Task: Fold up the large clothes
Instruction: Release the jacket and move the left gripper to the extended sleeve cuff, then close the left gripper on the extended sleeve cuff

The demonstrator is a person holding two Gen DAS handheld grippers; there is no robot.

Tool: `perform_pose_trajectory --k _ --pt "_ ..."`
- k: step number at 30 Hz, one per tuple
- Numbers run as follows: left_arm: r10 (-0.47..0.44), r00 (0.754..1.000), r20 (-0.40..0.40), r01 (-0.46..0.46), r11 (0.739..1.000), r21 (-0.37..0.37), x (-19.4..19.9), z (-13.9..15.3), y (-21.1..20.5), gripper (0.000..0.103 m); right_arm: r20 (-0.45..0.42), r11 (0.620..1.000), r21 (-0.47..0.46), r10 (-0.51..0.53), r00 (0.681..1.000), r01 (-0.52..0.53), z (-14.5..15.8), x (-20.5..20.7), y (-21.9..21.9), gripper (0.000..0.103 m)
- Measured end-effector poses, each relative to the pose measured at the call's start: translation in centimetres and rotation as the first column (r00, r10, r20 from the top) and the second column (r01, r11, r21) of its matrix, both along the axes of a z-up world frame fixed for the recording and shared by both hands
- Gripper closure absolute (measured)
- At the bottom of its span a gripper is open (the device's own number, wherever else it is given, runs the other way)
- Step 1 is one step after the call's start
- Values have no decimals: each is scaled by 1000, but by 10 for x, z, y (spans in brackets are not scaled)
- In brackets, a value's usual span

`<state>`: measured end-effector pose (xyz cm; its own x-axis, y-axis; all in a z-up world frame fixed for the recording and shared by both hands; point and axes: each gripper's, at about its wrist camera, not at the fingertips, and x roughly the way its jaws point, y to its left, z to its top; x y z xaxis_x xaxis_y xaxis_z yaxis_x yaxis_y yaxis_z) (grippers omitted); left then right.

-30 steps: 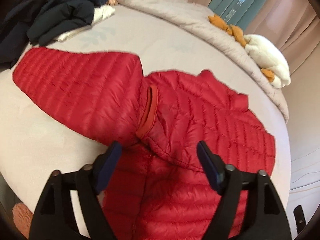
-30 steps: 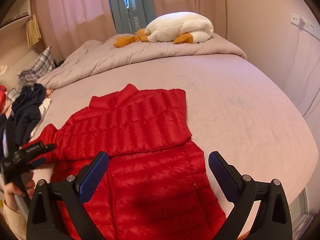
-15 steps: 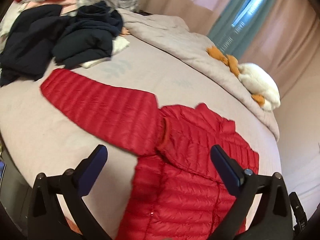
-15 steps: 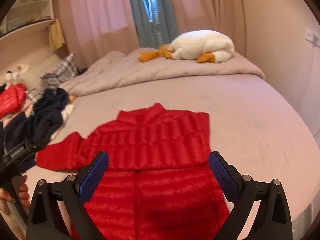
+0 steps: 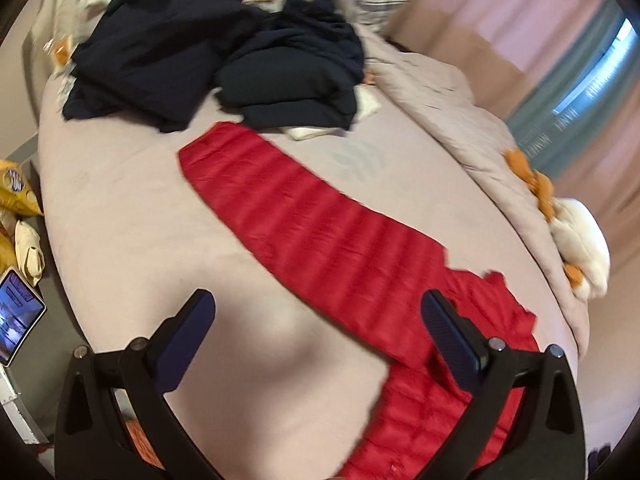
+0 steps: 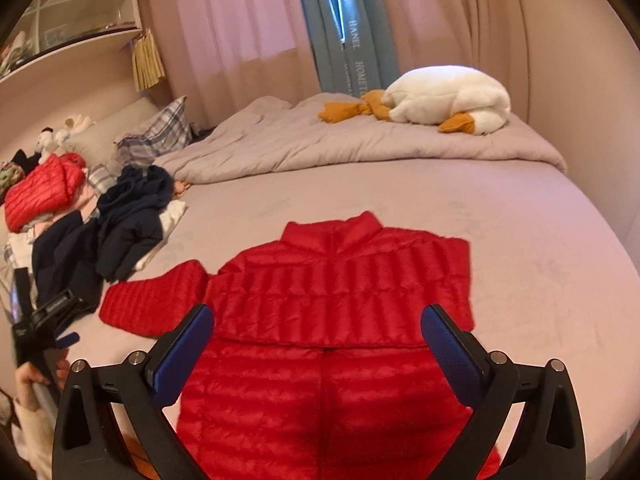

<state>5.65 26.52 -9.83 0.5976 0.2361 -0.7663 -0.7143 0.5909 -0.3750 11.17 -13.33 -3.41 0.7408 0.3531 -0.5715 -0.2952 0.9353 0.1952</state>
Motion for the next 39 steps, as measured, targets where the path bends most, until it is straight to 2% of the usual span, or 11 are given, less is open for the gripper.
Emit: perform_pose_trajectory --k 14,17,21,24,26,27,28,31,33,35,39 --pt "179 978 -108 -193 971 -143 18 -79 115 3 -1 997 -67 -25 1000 25 -4 11 23 1" --pt "200 977 -79 -212 957 -199 19 -92 131 9 -11 997 -76 -30 999 29 -6 15 24 1" --pt "183 982 -42 -188 956 -226 29 -102 145 30 -18 996 -79 -37 999 36 -8 19 25 1" --pt "185 981 -51 -192 951 -241 37 -114 154 30 -28 996 -82 -38 999 36 -10 22 25 1" --pt "186 982 -39 -190 959 -212 39 -112 153 31 -30 995 -89 -42 999 39 -11 22 25 1" --pt "176 984 -42 -181 963 -198 41 -111 151 40 -30 995 -94 -45 999 42 -11 22 25 1" --pt "149 988 -45 -155 973 -170 44 -110 149 57 -29 995 -95 -47 998 44 -11 22 25 1" --pt "149 986 -71 -157 979 -132 45 -112 149 82 -36 994 -93 -58 998 55 -13 23 24 1" --pt "159 987 -35 -163 973 -162 38 -112 151 94 -46 994 -95 -60 997 55 -15 23 25 1" --pt "169 986 -11 -168 969 -179 32 -106 150 97 -51 994 -96 -53 997 48 -15 22 25 1" --pt "146 989 30 -141 981 -132 34 -80 135 98 -40 995 -90 -49 998 45 -13 18 24 1"
